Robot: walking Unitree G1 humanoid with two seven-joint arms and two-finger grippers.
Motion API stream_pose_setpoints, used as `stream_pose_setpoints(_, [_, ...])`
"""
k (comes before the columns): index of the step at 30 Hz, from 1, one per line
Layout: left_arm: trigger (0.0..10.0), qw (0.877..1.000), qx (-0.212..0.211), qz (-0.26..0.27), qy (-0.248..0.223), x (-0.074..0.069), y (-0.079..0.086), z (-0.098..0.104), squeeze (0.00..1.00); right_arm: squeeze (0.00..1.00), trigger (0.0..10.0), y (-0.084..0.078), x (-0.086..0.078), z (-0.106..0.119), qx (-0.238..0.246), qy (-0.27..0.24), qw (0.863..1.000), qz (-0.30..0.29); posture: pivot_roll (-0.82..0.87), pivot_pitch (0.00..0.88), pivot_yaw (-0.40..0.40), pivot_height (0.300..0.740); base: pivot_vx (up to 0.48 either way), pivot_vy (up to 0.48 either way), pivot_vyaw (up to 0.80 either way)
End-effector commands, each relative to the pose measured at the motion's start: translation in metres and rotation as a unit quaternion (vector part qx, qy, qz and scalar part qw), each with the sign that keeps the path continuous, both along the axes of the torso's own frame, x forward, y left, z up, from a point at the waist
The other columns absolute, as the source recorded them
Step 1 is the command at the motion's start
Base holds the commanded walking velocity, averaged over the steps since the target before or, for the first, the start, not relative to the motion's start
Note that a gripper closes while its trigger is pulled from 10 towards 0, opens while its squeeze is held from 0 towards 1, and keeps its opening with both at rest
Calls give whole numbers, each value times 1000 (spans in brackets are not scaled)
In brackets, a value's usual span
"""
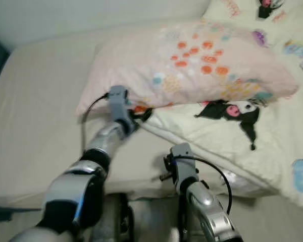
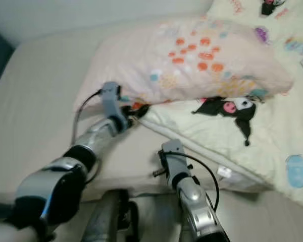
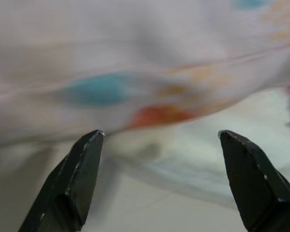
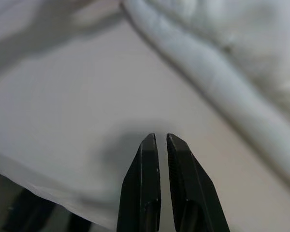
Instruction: Clean up the room
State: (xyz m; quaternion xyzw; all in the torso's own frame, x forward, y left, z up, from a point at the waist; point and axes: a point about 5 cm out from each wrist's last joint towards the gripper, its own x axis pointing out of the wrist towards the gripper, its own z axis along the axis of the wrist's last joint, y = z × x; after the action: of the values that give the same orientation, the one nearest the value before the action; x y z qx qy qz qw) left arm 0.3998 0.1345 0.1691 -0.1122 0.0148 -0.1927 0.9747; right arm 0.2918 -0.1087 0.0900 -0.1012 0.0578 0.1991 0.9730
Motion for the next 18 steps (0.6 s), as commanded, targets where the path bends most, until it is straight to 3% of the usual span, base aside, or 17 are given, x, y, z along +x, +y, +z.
stream_pose_setpoints(1, [10000,999,29,-10,-11,-8,9,-10,0,0,10000,9,-5,7,-16,-34,999,26,-81,319,47,627,0,0,0])
stream_pose_setpoints(3, [10000,998,59,26,-19,-17,28,-18,0,0,10000,1,1,26,-49,-91,995,12,-78,317,31,627,0,0,0])
stream_pose_setpoints(4, [10000,998,59,26,-19,-17,28,-18,0,0,10000,1,1,26,-49,-91,995,12,-78,317,31,627,0,0,0])
stream_pose_setpoints(6, [10000,994,71,77,-26,-26,47,-25,0,0,10000,-16,17,47,-103,-146,984,-17,-78,321,22,627,0,0,0])
stream_pose_setpoints(10, [10000,990,71,117,-27,-33,59,-27,0,0,10000,-30,31,62,-137,-170,975,-32,-82,325,17,627,0,0,0])
stream_pose_setpoints(11, [10000,989,65,130,-30,-37,63,-27,0,537,10000,-37,39,65,-150,-172,973,-37,-81,328,17,627,0,0,0])
stream_pose_setpoints(12, [10000,989,65,130,-30,-37,63,-27,0,537,10000,-37,39,65,-150,-172,973,-37,-81,328,17,627,0,0,0])
stream_pose_setpoints(13, [10000,988,72,134,-33,-40,64,-27,0,1000,10000,-43,47,66,-162,-168,972,-31,-80,329,16,627,0,0,0])
stream_pose_setpoints(18, [10000,988,94,113,-40,-53,54,-24,0,1000,10000,-60,70,59,-235,-137,962,-6,-55,338,5,627,0,0,0])
